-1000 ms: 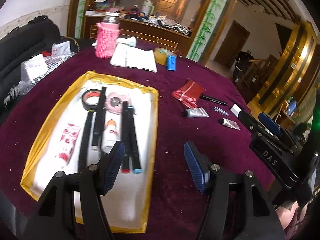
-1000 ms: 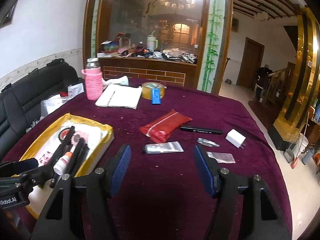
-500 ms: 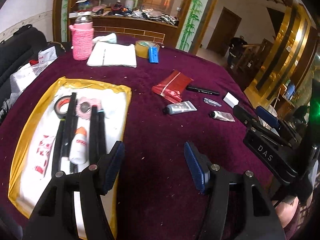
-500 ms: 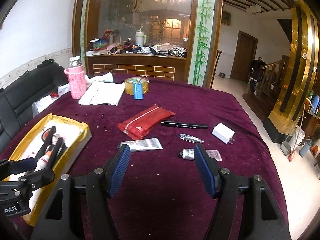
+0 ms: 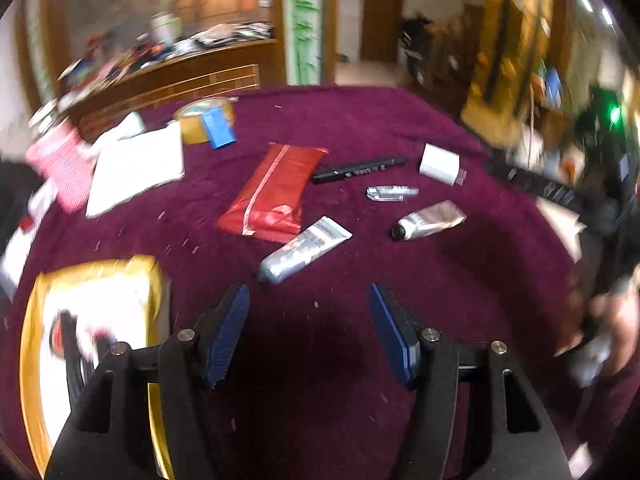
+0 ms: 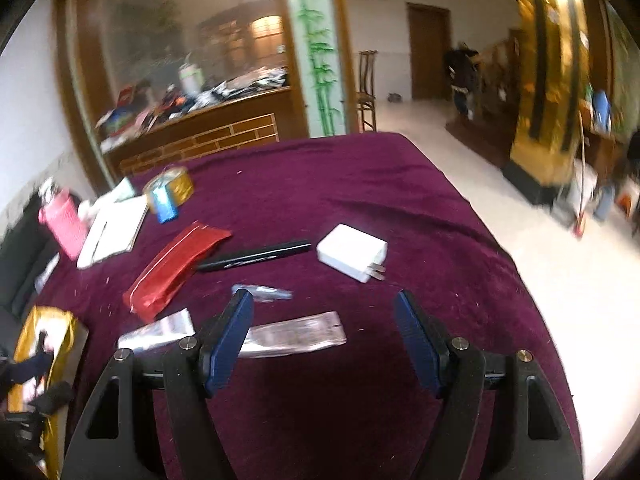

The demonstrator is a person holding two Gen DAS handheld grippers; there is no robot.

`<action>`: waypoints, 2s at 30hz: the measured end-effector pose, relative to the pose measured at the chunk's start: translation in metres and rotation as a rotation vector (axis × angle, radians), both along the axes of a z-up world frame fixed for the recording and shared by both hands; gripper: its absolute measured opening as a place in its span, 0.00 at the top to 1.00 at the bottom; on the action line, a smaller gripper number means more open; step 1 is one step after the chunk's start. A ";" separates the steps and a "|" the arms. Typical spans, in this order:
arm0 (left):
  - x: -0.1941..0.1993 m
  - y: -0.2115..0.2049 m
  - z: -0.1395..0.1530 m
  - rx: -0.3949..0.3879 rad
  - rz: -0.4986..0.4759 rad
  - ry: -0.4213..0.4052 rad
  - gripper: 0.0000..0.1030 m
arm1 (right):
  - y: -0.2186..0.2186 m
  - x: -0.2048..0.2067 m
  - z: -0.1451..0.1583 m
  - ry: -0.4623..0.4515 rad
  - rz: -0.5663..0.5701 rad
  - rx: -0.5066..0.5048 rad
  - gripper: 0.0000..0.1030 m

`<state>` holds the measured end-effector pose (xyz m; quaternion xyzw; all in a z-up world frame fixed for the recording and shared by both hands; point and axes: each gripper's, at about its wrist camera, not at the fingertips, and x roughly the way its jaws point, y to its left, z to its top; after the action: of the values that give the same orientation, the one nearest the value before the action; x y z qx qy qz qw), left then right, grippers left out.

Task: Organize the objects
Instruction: 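Grasp the beige L'Occitane cream tube with the left gripper, then grasp the barcoded beige cream tube with the right gripper while the left holds its tube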

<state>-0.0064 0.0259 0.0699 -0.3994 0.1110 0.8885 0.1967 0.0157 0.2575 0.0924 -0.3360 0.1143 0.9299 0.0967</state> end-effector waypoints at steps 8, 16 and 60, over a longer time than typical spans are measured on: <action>-0.060 0.027 -0.032 -0.120 -0.044 -0.050 0.41 | 0.048 -0.007 -0.029 -0.052 -0.071 -0.169 0.34; -0.080 0.042 -0.059 -0.125 -0.040 -0.128 0.41 | 0.067 -0.002 -0.032 -0.048 -0.108 -0.256 0.31; 0.038 -0.007 -0.046 0.130 -0.017 -0.188 0.73 | 0.005 -0.013 -0.064 -0.253 0.098 -0.475 0.31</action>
<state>0.0311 0.0190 0.0241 -0.4663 0.0375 0.8507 0.2395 0.0027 0.2621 0.0284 -0.4681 0.2997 0.8311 -0.0165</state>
